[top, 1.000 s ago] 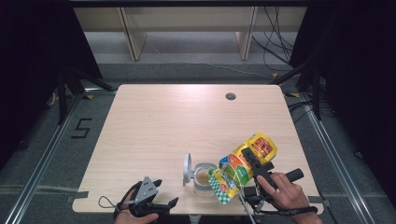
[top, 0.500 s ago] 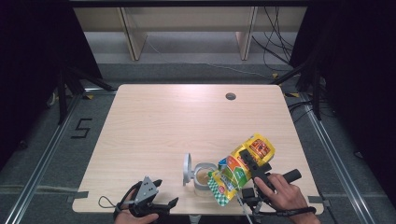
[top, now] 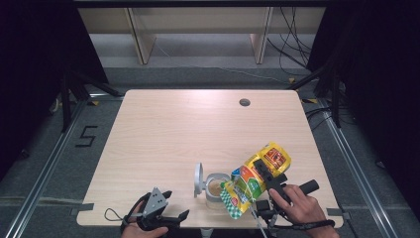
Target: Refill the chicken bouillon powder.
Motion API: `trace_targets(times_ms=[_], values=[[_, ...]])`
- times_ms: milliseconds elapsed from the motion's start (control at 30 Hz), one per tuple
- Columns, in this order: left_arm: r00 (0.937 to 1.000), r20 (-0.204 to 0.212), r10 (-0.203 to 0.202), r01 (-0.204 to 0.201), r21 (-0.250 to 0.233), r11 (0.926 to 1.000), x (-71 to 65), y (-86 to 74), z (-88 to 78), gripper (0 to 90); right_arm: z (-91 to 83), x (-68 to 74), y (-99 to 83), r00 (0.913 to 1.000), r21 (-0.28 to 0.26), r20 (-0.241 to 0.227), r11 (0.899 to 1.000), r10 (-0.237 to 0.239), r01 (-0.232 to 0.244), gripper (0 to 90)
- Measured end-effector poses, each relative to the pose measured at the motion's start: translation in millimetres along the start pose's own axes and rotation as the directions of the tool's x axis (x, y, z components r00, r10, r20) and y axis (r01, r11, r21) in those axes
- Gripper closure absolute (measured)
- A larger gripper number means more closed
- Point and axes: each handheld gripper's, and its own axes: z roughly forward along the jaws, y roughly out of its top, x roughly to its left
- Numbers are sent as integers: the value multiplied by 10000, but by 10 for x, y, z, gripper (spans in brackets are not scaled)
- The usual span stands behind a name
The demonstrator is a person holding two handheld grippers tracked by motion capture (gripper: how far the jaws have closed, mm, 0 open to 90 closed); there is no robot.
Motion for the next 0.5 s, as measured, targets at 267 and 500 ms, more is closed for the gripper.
trace_targets(times_ms=[267, 500], values=[[9998, 72, -177, 178, -126, 9998, -14, -2, 7, 154, 0, -2, -7, 10000, -50, 37, 10000, -29, 29, 430], [9995, 110, -294, 297, -248, 9993, -22, -2, 14, 154, 0, -2, -11, 10000, -68, 33, 10000, -23, 24, 436]])
